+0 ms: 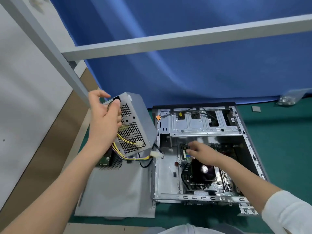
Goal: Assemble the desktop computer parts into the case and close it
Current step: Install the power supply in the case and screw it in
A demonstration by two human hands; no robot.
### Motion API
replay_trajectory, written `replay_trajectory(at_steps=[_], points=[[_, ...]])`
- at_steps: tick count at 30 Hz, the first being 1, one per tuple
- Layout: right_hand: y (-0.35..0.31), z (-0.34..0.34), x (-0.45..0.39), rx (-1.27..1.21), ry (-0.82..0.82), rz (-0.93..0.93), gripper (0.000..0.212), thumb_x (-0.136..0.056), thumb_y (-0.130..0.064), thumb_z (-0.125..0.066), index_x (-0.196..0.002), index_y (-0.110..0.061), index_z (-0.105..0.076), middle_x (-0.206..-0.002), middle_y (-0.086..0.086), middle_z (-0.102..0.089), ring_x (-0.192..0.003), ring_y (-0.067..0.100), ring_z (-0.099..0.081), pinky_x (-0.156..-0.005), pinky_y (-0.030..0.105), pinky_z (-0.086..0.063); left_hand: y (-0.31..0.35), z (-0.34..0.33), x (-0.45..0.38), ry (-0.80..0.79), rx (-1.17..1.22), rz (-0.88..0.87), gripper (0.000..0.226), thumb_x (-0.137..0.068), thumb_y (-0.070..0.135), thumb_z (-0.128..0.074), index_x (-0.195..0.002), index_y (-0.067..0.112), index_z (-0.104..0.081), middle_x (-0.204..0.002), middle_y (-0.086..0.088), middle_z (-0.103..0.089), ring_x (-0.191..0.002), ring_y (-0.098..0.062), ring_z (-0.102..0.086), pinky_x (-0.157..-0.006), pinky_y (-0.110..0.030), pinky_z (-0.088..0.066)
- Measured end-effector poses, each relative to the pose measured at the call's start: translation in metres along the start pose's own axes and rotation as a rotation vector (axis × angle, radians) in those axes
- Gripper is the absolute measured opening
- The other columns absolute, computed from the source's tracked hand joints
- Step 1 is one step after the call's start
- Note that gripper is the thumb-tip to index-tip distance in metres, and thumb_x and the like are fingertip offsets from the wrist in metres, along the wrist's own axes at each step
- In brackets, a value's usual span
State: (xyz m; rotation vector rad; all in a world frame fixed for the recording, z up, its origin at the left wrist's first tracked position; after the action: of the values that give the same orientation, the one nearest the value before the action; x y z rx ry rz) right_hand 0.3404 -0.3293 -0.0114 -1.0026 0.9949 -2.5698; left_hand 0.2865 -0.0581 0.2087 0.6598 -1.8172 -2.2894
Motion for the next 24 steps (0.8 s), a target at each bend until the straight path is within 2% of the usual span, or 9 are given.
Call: replay_trajectory(at_steps=[2, 5, 9, 12, 15, 18, 20, 22, 24], points=[[-0.028, 0.013, 0.013, -0.186, -0.001, 0.088, 0.056, -0.092, -0.055, -0.049, -0.139, -0.026, -0.039, -0.135, -0.004, -0.052, -0.112, 0.009, -0.055, -0.091, 0.024, -0.043, 0.018, -0.017, 0.001, -0.095, 0.012, -0.025, 0.030, -0.098, 0.010, -0.042, -0.088, 0.037, -0.033, -0.054, 0.011, -0.033, -0.045, -0.007, -0.026, -0.039, -0.019, -0.026], [-0.061, 0.033, 0.033, -0.384, 0.026, 0.192, 0.079, -0.074, -0.077, -0.047, -0.140, -0.035, -0.034, -0.132, -0.013, -0.052, -0.115, 0.004, -0.055, -0.101, 0.033, -0.043, 0.039, -0.044, 0.002, -0.233, 0.035, -0.057, 0.031, -0.097, 0.011, -0.044, -0.085, 0.038, -0.034, -0.054, 0.012, -0.037, -0.045, -0.008, -0.029, -0.039, -0.022, -0.027], [-0.072, 0.061, 0.058, -0.555, 0.098, 0.262, 0.072, -0.069, -0.072, -0.054, -0.129, -0.036, -0.037, -0.122, -0.021, -0.055, -0.103, -0.011, -0.058, -0.082, 0.015, -0.050, 0.042, -0.084, 0.005, -0.377, 0.038, -0.054, 0.025, -0.089, 0.020, -0.049, -0.081, 0.039, -0.035, -0.052, 0.007, -0.032, -0.043, -0.012, -0.026, -0.038, -0.023, -0.026], [-0.042, 0.073, 0.069, -0.597, 0.138, 0.207, 0.074, -0.063, -0.071, -0.062, -0.124, -0.035, -0.043, -0.124, -0.013, -0.059, -0.109, 0.003, -0.059, -0.094, 0.030, -0.049, 0.028, -0.116, 0.016, -0.525, -0.025, -0.043, 0.021, -0.087, 0.022, -0.051, -0.083, 0.036, -0.036, -0.052, 0.007, -0.030, -0.044, -0.015, -0.022, -0.042, -0.021, -0.023], [0.000, 0.065, 0.078, -0.572, 0.118, 0.105, 0.076, -0.061, -0.069, -0.068, -0.126, -0.036, -0.043, -0.122, -0.012, -0.060, -0.106, 0.004, -0.061, -0.090, 0.028, -0.050, 0.009, -0.147, 0.033, -0.638, -0.112, -0.034, 0.022, -0.087, 0.018, -0.051, -0.084, 0.033, -0.036, -0.054, 0.011, -0.031, -0.047, -0.012, -0.023, -0.044, -0.021, -0.025], [0.037, 0.044, 0.082, -0.549, 0.080, -0.021, 0.097, -0.061, -0.070, -0.069, -0.139, -0.026, -0.033, -0.117, -0.009, -0.059, -0.101, 0.008, -0.064, -0.091, 0.033, -0.052, -0.013, -0.176, 0.051, -0.745, -0.202, 0.033, 0.022, -0.088, 0.020, -0.050, -0.084, 0.036, -0.035, -0.050, 0.015, -0.034, -0.047, -0.009, -0.026, -0.049, -0.025, -0.028], [0.053, 0.034, 0.082, -0.559, 0.099, -0.096, 0.110, -0.063, -0.064, -0.070, -0.148, -0.021, -0.016, -0.121, -0.005, -0.058, -0.104, 0.011, -0.063, -0.093, 0.035, -0.051, -0.027, -0.191, 0.061, -0.814, -0.327, 0.062, 0.022, -0.089, 0.023, -0.050, -0.084, 0.037, -0.034, -0.051, 0.013, -0.039, -0.047, -0.009, -0.030, -0.050, -0.027, -0.031], [0.064, 0.033, 0.083, -0.483, 0.212, -0.144, 0.118, -0.070, -0.052, -0.075, -0.152, -0.018, 0.003, -0.145, 0.004, -0.040, -0.129, 0.019, -0.045, -0.106, 0.038, -0.039, -0.038, -0.201, 0.070, -0.894, -0.435, 0.094, 0.022, -0.089, 0.025, -0.050, -0.085, 0.038, -0.033, -0.056, 0.009, -0.044, -0.049, -0.013, -0.034, -0.053, -0.029, -0.033], [0.061, 0.042, 0.086, -0.294, 0.354, -0.066, 0.117, -0.075, -0.036, -0.079, -0.151, -0.020, 0.009, -0.156, 0.001, -0.012, -0.142, 0.016, -0.019, -0.114, 0.030, -0.022, -0.041, -0.211, 0.077, -0.974, -0.499, 0.096, 0.024, -0.088, 0.026, -0.051, -0.085, 0.039, -0.031, -0.061, 0.002, -0.048, -0.051, -0.015, -0.035, -0.054, -0.031, -0.033]])
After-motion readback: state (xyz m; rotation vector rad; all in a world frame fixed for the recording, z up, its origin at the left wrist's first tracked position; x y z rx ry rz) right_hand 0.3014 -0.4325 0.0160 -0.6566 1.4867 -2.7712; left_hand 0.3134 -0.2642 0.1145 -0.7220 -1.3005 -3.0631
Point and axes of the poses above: each hand's wrist, its own x-axis away from the middle knuckle, its own z-axis out of the back of the hand, y = z × x, the point moved 6 cm from there along -x, towards the middle knuckle
